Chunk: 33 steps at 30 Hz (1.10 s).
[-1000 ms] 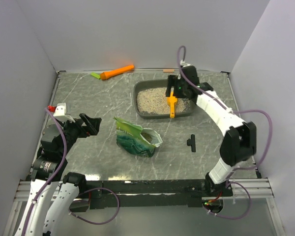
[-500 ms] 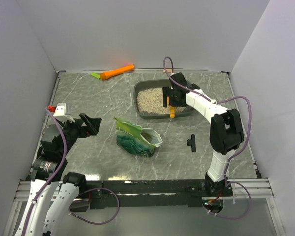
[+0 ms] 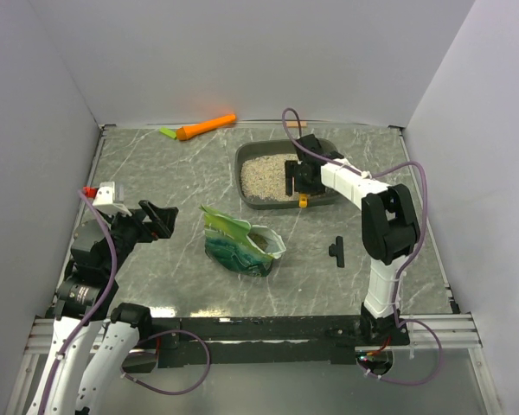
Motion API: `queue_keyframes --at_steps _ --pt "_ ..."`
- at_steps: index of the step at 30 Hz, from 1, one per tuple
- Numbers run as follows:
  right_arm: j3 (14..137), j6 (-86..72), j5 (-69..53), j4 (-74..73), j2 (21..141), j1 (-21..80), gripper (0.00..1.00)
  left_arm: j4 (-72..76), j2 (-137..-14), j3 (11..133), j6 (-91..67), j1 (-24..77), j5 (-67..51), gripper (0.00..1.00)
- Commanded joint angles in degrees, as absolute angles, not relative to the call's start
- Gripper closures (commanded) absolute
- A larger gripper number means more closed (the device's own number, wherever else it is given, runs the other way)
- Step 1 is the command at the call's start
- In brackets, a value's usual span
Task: Fill the litter box with clean litter
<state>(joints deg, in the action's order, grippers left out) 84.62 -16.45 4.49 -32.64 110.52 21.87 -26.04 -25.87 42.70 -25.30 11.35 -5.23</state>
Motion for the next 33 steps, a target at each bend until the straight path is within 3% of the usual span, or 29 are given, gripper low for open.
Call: queue_keyframes --at_steps 1,3,4,6,7,8,18,25,30,33 --pt "84.29 -16.70 4.48 -31.46 111.27 21.80 0.31 -25.05 -25.05 42.71 -25.49 11.51 -5.63 0.03" --pt "84.20 -16.52 5.01 -31.46 111.18 21.71 0.49 -25.14 -25.22 42.71 -25.49 11.51 -5.63 0.03" --pt "84.20 -16.52 5.36 -31.55 111.01 21.71 0.66 -25.05 -25.22 42.71 -25.49 11.51 -5.54 0.03" --pt "84.64 -16.09 6.67 -32.08 110.74 21.71 0.80 -25.14 -25.31 42.71 -25.49 11.51 -5.54 0.03" --pt "84.90 -15.91 7.20 -32.43 110.83 21.80 0.94 -25.14 -25.23 42.71 -25.49 11.51 -5.54 0.03" --pt "85.77 -15.47 7.64 -33.30 110.83 21.62 0.99 -25.14 -25.22 42.80 -25.49 11.51 -5.54 0.03" --pt "92.37 -8.27 18.18 -39.54 107.67 22.41 1.00 -25.14 -24.87 42.71 -25.49 11.51 -5.62 0.03" --pt "96.15 7.09 33.29 -44.21 107.14 27.33 1.00 -25.14 -24.52 42.80 -25.66 11.51 -5.45 0.03" --pt "90.98 18.17 55.58 -37.20 108.37 34.26 1.00 -25.05 -24.35 42.71 -25.66 11.60 -5.62 0.03" --pt "84.56 30.03 59.67 -24.28 108.19 34.72 1.00 -25.05 -24.17 42.71 -25.66 11.51 -5.45 0.03"
